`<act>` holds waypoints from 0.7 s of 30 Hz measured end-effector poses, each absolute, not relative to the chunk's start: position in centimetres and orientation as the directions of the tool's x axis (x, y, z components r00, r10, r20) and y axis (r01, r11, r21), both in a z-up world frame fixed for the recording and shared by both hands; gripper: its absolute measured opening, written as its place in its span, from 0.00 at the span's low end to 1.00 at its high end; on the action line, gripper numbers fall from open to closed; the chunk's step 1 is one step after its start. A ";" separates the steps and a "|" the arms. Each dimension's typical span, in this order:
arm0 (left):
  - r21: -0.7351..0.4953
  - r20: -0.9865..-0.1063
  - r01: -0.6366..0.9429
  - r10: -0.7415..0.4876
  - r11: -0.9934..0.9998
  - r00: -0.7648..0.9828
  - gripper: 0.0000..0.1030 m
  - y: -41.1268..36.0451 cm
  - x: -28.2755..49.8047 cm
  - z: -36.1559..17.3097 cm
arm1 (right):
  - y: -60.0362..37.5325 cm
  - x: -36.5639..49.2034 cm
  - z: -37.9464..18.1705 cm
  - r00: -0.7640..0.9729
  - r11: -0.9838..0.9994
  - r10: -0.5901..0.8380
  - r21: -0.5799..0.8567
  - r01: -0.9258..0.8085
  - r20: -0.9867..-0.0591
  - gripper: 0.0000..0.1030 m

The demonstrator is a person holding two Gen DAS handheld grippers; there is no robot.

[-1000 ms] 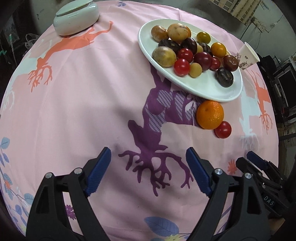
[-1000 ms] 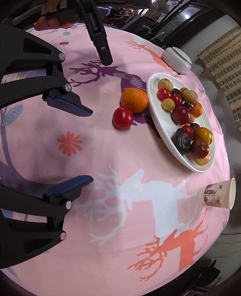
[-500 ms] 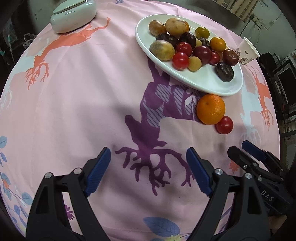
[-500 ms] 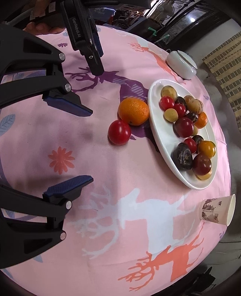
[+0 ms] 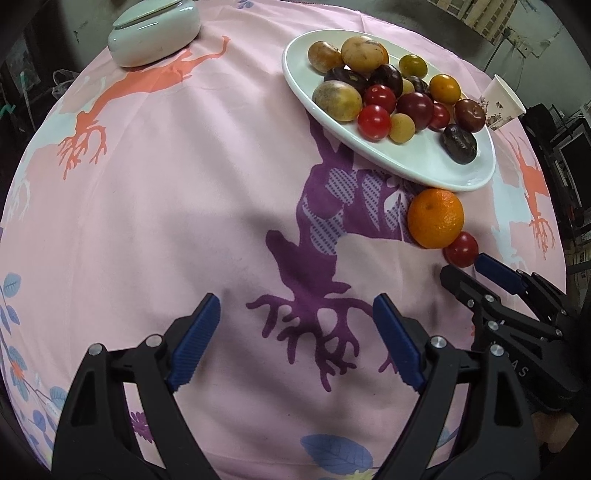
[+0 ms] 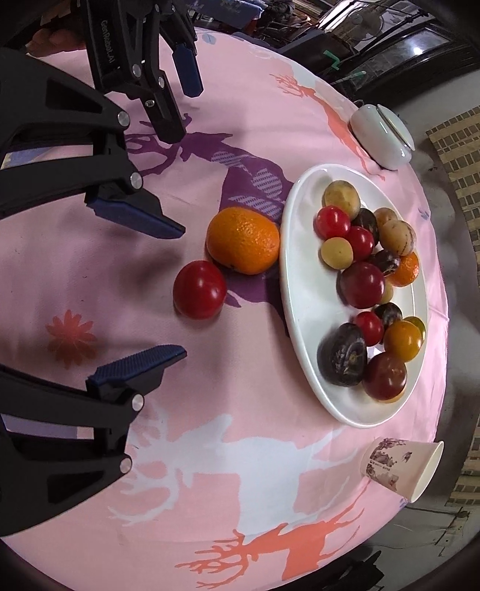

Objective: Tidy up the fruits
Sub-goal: 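Move the right gripper to the last red tomato and grasp it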

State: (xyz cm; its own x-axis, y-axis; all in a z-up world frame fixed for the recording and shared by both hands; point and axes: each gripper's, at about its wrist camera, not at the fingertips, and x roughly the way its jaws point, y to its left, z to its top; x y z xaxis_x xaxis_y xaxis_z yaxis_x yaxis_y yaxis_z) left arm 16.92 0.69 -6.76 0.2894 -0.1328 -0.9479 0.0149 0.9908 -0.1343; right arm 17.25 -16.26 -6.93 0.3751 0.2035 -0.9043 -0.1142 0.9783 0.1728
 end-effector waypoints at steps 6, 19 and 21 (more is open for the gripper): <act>-0.129 -0.948 0.023 -0.130 0.991 0.289 0.84 0.6 16.9 -6.7 | -16.2 17.8 -7.1 0.372 0.979 0.199 0.170 -0.108 -0.907 0.53; -0.124 -0.951 0.018 -0.124 0.992 0.285 0.84 0.7 16.7 -6.7 | -16.4 18.5 -7.2 0.389 0.980 0.197 0.177 -0.089 -0.900 0.39; -0.121 -0.951 0.023 -0.122 0.992 0.283 0.84 0.5 16.7 -6.7 | -16.4 18.7 -7.1 0.388 0.980 0.201 0.180 -0.091 -0.900 0.32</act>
